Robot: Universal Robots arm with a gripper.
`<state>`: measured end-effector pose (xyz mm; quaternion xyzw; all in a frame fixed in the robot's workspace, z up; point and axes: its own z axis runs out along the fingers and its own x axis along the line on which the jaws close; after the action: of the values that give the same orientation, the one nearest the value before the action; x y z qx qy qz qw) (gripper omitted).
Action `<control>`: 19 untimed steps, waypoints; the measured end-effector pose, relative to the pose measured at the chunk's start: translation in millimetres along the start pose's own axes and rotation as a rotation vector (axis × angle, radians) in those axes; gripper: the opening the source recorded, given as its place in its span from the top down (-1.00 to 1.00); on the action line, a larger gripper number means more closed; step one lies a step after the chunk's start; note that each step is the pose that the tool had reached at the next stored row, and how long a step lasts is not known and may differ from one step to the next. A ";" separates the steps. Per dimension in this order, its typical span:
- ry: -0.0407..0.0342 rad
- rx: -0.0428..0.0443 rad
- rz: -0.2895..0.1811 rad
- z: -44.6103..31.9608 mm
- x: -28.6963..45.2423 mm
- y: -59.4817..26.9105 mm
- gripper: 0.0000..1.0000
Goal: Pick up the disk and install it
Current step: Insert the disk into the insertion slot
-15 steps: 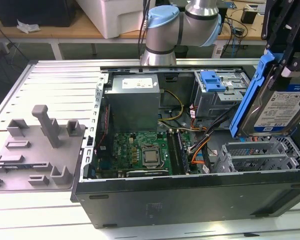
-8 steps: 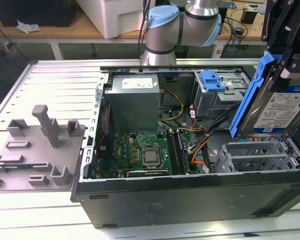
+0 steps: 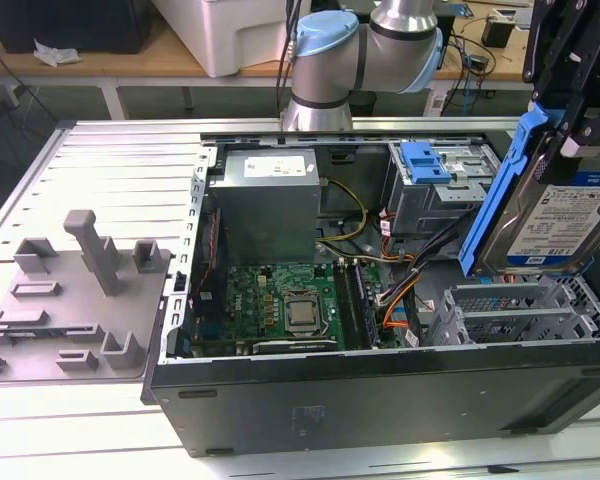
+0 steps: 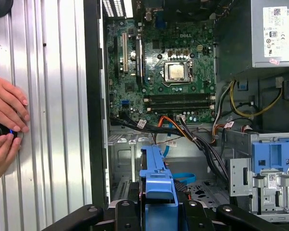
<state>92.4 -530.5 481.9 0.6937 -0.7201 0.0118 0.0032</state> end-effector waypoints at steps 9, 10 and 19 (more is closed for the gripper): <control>0.0000 0.0012 -0.020 1.0 0.0 1.1 0.26; 0.0000 0.0012 -0.022 1.1 0.0 1.1 0.26; 0.0002 0.0016 -0.036 3.4 -0.1 1.1 0.26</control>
<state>91.4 -530.5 478.5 0.7065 -0.7076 0.0124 0.0029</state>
